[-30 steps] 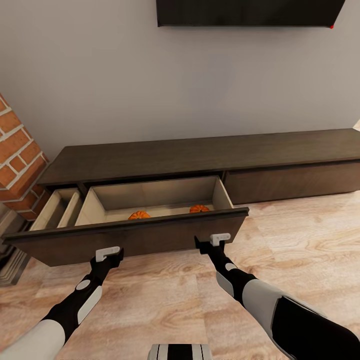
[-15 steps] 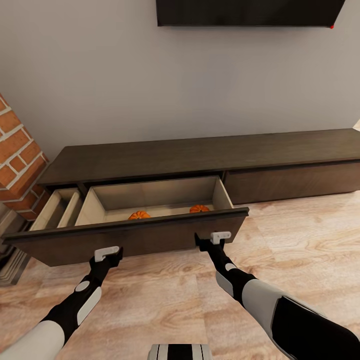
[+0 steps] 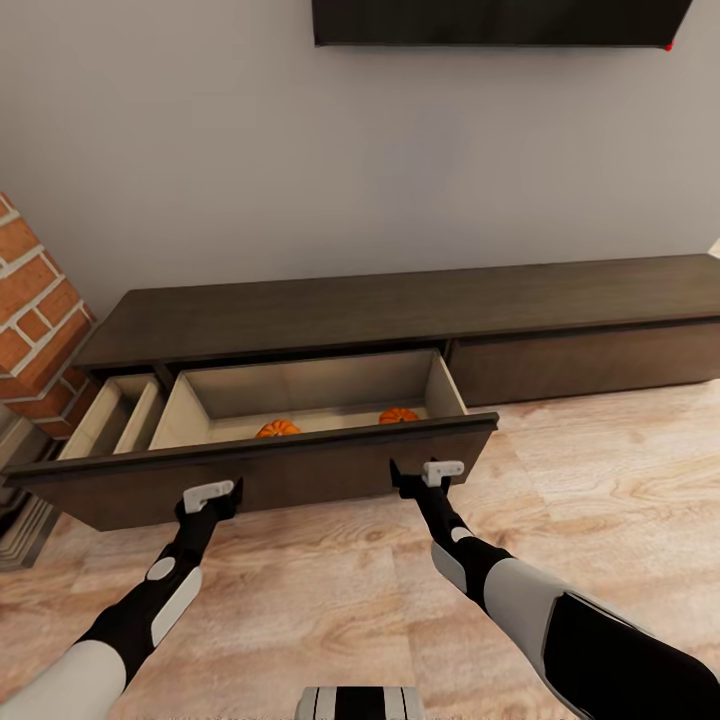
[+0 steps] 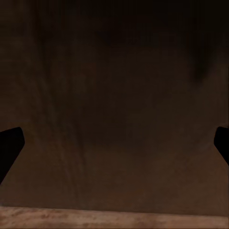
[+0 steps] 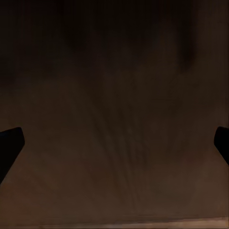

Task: Place each of the two pumpkins and all three candles from the living room inside a cabinet in the living room (use any cabinet), then make sure every cabinet is closed, and position the cauldron so it is next to a table in the living room.

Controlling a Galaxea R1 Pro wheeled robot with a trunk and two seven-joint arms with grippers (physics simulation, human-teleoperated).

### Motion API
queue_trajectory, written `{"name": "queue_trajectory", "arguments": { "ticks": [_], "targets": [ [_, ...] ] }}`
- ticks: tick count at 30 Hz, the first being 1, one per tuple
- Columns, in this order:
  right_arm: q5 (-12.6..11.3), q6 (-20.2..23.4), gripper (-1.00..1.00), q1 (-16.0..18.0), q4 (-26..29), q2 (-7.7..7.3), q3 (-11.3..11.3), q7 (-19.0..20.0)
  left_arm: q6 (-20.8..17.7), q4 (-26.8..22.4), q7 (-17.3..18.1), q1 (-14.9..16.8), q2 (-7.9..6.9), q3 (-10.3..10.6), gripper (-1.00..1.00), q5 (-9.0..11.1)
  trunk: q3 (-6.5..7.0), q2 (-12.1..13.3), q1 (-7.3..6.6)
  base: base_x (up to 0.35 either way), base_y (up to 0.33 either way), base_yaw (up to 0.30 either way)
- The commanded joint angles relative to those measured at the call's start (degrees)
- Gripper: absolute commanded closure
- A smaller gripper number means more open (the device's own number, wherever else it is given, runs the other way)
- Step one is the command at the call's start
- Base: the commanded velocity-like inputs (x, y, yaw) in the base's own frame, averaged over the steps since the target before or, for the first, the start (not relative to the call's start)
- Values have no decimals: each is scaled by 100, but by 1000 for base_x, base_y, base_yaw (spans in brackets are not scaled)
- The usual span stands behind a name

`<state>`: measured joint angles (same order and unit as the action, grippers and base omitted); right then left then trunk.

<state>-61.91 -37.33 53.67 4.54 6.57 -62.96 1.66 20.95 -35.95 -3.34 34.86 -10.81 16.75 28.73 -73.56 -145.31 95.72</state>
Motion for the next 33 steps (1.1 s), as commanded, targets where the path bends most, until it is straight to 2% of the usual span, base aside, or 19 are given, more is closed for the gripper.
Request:
{"name": "queue_trajectory", "arguments": {
  "ticks": [1,4,21,33],
  "targets": [
    [-62,-26,-100,3,-6,2,-38,18,33,-1,-35,4,-15,46,-100,45,-27,-3,1,0,0,0],
    [-75,-34,-100,3,-7,3,-29,17,38,0,-35,4,-23,43,-100,46,-93,-7,9,0,0,0],
    [-85,41,-100,3,-31,4,-32,17,32,51,-35,4,-26,39,-100,71,-93,-7,9,0,0,0],
    [-85,42,-100,3,-32,11,-32,12,32,46,-28,4,-19,39,-100,62,-93,-7,9,108,0,0]
  ]
}}
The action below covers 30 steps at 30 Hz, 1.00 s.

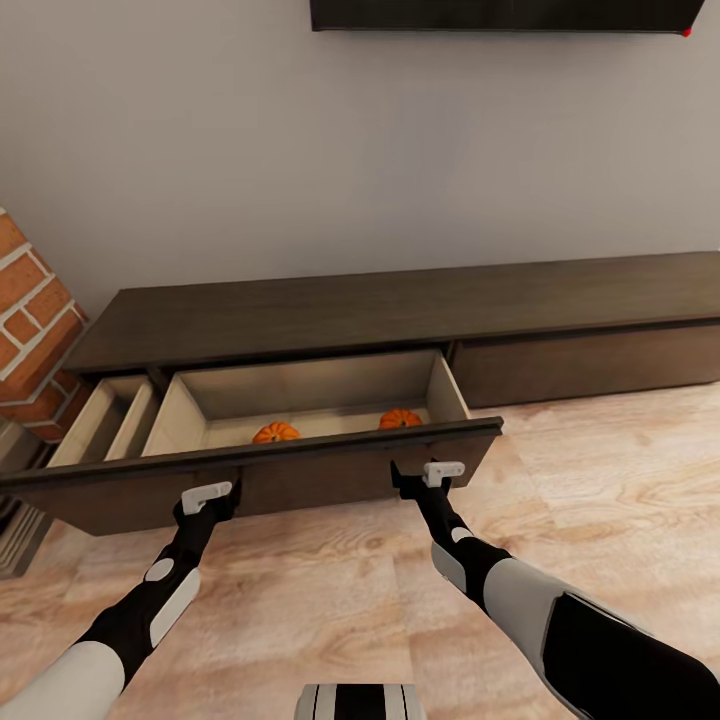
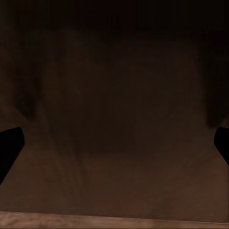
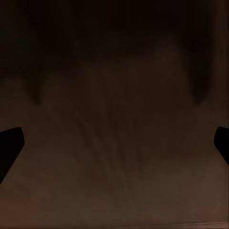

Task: Place each of the two pumpkins and all three candles from the living room inside a cabinet in the living room (use any cabinet), then make sure every cabinet is closed, and position the cauldron so it is next to a table in the living room.

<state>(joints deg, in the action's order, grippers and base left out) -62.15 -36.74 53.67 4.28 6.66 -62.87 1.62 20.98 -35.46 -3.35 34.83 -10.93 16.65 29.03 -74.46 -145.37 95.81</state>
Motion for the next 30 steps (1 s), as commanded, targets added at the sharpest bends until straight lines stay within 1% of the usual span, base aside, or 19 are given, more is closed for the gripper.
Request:
{"name": "queue_trajectory", "arguments": {
  "ticks": [1,14,30],
  "targets": [
    [-60,-17,-100,3,-6,2,-41,18,28,-2,-26,6,-7,49,-100,32,-4,-2,1,176,0,0],
    [-60,-17,-100,3,-6,8,-41,15,29,-4,-25,6,-6,49,-100,32,-4,-2,1,138,0,0],
    [-62,-8,-100,3,-6,11,-41,14,28,-4,-25,6,-14,49,-100,32,-4,-2,1,255,0,0]
  ]
}}
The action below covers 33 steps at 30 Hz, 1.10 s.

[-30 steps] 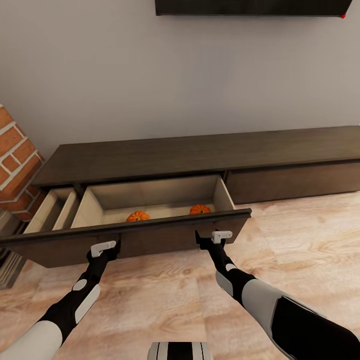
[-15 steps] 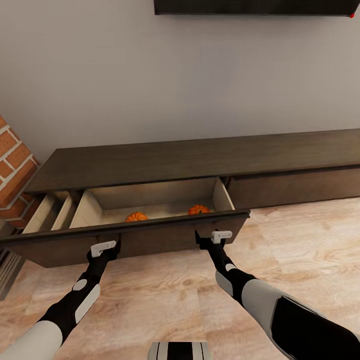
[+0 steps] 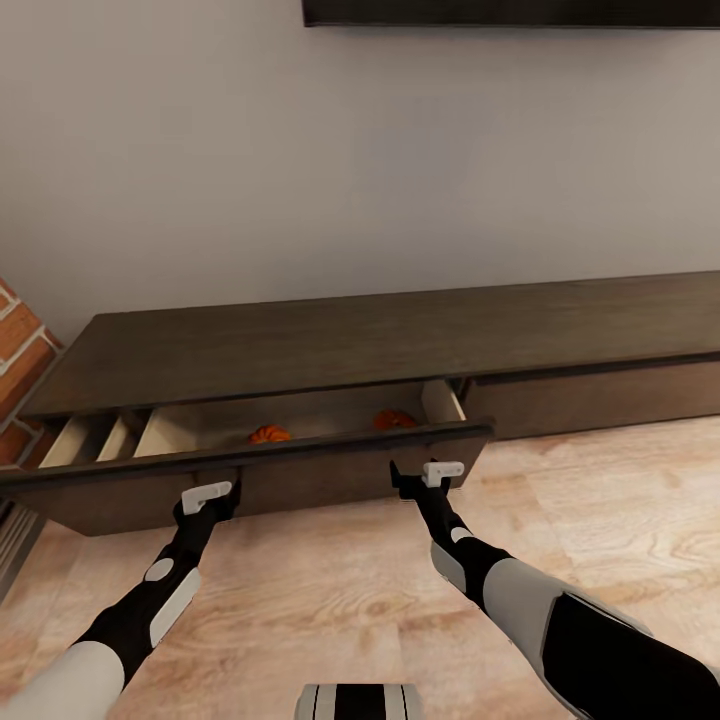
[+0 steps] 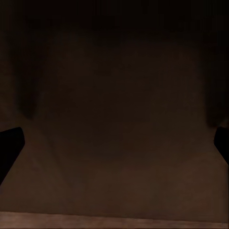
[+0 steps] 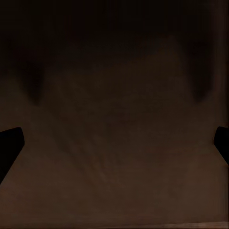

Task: Place each of the two pumpkins and all three candles from the living room inside a cabinet in the living room (use any cabinet), then make sure every cabinet is closed, and position the cauldron so it is next to a table in the living room.

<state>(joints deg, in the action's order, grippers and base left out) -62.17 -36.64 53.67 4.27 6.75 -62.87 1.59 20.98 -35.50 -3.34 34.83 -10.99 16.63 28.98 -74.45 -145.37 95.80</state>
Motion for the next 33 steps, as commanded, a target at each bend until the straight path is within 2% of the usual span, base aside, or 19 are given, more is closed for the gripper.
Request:
{"name": "queue_trajectory", "arguments": {
  "ticks": [1,19,33],
  "targets": [
    [-63,-16,-100,3,-6,2,-41,17,29,-1,-27,6,-8,51,-100,38,-4,-1,2,254,0,0],
    [-65,-10,-100,3,-6,0,-41,9,29,1,-27,6,-8,51,-100,38,-4,-1,2,236,0,0],
    [-64,-6,-100,3,-6,0,-41,8,29,1,-23,6,-8,51,-100,38,-4,-1,2,171,0,0]
  ]
}}
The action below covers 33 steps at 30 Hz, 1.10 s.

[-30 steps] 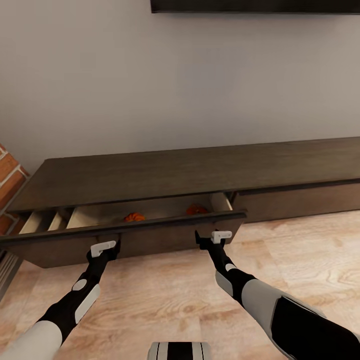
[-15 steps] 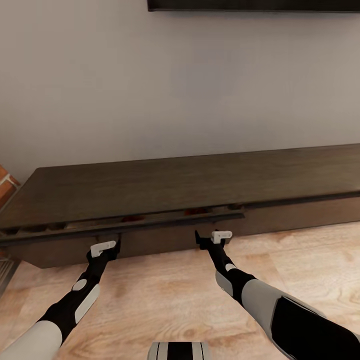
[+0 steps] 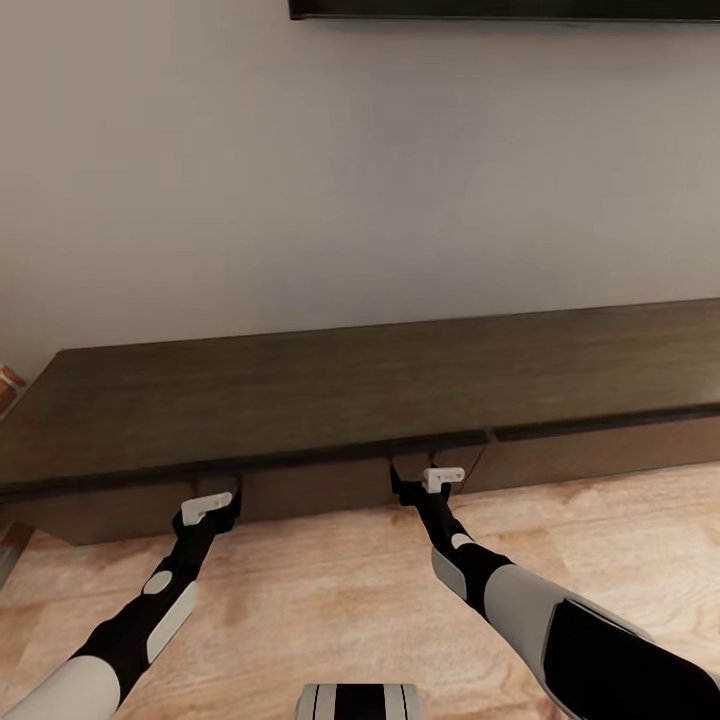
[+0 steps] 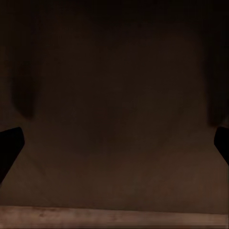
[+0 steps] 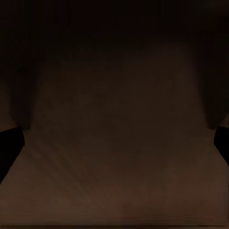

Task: Place each of the two pumpkins and all three candles from the living room inside a cabinet in the living room (use any cabinet), then make sure every cabinet is closed, and position the cauldron so it is next to a table in the living room.

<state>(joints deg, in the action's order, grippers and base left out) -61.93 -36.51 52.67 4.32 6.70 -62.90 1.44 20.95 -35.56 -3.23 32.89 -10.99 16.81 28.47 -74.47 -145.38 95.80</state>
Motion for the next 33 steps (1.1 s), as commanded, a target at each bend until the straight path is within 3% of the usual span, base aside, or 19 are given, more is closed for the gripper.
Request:
{"name": "queue_trajectory", "arguments": {
  "ticks": [1,9,26,33],
  "targets": [
    [-86,-17,-100,103,-11,5,-39,23,32,6,-33,200,-9,33,-100,89,-2,0,2,99,0,0],
    [-85,-14,-100,103,-16,3,-39,23,32,-19,-29,200,-5,35,-100,89,-2,0,2,9,0,0],
    [-83,2,-100,103,-16,-2,-39,8,32,-30,-29,200,-9,41,-100,89,-2,0,2,-322,0,0],
    [-63,641,-100,103,1,-5,-39,-13,25,-33,-19,200,-4,39,-100,89,-2,0,2,-339,0,0]
  ]
}}
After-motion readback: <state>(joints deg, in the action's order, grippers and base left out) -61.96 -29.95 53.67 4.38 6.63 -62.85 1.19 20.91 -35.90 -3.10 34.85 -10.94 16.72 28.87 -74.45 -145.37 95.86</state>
